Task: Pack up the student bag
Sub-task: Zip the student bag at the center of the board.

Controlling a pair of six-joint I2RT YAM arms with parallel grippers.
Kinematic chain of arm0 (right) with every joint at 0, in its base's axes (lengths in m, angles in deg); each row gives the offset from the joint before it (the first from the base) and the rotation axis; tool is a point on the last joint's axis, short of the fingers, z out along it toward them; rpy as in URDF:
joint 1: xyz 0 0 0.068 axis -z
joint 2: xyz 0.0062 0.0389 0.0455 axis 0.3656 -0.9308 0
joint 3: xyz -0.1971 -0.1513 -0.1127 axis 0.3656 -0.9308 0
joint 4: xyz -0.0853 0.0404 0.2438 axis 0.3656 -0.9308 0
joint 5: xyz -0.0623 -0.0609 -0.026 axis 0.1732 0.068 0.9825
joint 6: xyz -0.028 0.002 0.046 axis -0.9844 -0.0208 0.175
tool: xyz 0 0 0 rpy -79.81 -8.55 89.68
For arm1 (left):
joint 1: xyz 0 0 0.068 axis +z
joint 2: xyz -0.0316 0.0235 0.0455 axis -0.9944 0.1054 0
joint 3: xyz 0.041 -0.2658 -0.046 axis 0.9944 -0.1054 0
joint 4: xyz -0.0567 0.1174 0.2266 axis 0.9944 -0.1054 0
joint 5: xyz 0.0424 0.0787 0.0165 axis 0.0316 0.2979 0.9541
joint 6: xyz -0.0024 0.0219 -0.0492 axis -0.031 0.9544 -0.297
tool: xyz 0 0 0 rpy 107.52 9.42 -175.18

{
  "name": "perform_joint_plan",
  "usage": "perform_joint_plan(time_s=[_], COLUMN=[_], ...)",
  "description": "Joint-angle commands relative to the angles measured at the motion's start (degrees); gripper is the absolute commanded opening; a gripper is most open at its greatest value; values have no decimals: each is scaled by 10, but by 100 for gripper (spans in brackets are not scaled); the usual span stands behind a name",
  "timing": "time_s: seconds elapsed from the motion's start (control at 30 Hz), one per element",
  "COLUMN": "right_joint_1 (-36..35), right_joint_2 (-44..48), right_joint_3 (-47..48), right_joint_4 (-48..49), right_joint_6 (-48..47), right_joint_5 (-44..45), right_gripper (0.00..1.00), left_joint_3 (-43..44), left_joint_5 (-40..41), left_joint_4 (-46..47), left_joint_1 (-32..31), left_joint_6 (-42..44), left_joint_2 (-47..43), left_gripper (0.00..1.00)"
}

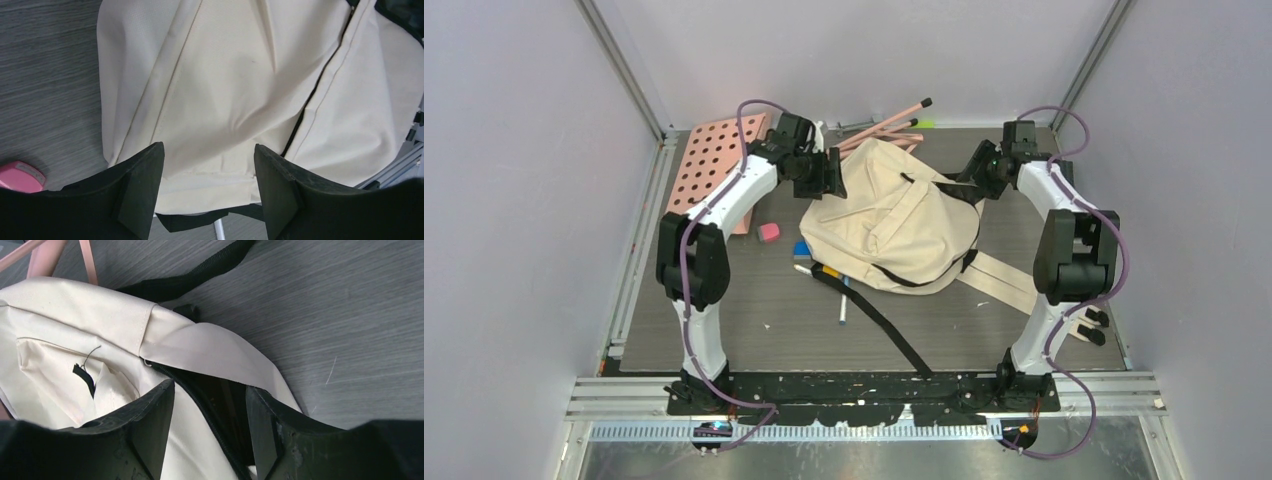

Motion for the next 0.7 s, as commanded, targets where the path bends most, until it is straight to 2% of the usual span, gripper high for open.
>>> perform_joint_plan(time_s=[0.0, 0.1, 0.23, 0.37, 0.57, 0.67], right_joint_1=[3, 4, 4, 4, 3, 3], right_joint_2=[-21, -38, -79, -110, -145, -171], right_joint_3=[18, 13, 33, 43, 57, 76], right_joint_4=[59, 96, 119, 150, 186, 191], right_joint_6=[0, 1, 9, 33, 48, 59], right_joint_5=[-40, -55, -97, -134, -186, -209], right_gripper=[60, 63, 65, 67, 68, 66], left_joint_3=[34, 49, 71, 73, 88, 90], left_joint_5=[0, 14, 34, 41, 35, 34], left_joint_4=[4, -8, -26, -17, -21, -19], left_joint_1=[7, 8, 10, 10, 10, 11], left_joint_6=[25, 40, 52, 60, 61, 61], left_joint_2=[19, 41, 65, 77, 100, 109], left_gripper=[65, 64, 70, 72, 64, 57])
